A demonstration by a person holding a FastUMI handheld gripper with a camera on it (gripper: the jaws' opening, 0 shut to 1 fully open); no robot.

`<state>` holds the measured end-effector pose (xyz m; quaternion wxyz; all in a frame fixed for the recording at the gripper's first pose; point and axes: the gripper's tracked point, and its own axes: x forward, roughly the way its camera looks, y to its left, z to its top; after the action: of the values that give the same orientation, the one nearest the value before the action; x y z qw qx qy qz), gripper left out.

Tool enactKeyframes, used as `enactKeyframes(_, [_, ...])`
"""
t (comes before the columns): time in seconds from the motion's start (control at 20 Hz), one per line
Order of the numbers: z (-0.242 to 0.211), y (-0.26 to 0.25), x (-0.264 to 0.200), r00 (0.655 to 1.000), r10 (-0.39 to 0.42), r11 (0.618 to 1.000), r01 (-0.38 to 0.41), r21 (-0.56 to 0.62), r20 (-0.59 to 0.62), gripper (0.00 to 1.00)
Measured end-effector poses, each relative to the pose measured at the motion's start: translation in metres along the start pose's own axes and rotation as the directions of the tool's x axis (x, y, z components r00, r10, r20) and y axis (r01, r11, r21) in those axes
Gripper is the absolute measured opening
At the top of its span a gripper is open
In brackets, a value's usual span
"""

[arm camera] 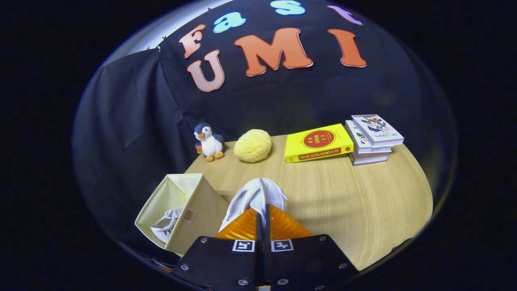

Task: Open the storage box then place both shoes into the box .Put the left shoe in first, then the right shoe, with the right side of both shoes facing outward in a uniform manner.

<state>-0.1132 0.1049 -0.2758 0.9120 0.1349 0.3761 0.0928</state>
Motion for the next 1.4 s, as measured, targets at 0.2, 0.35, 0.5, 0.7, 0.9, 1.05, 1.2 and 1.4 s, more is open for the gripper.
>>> enactKeyframes(0.2, [0.021, 0.057, -0.012, 0.995, 0.098, 0.995, -0.098, -0.005, 0.034, 0.0])
enactKeyframes(0.35, [0.016, 0.101, -0.006, 0.987, 0.16, 0.987, -0.16, -0.018, 0.012, 0.0])
enactKeyframes(0.5, [0.009, 0.141, 0.003, 0.98, 0.199, 0.98, -0.199, -0.024, -0.016, 0.0])
enactKeyframes(0.7, [-0.005, 0.185, 0.02, 0.974, 0.22, 0.975, -0.221, -0.01, -0.05, 0.0])
enactKeyframes(0.9, [-0.025, 0.213, 0.039, 0.977, 0.195, 0.981, -0.194, 0.025, -0.089, 0.0])
enactKeyframes(1.05, [-0.044, 0.218, 0.054, 0.98, 0.141, 0.99, -0.136, 0.048, -0.139, 0.0])
enactKeyframes(1.2, [-0.059, 0.214, 0.067, 0.982, 0.065, 0.997, -0.056, 0.054, -0.176, 0.02])
enactKeyframes(1.4, [-0.06, 0.208, 0.079, 0.987, -0.006, 1.0, 0.008, 0.011, -0.159, 0.02])
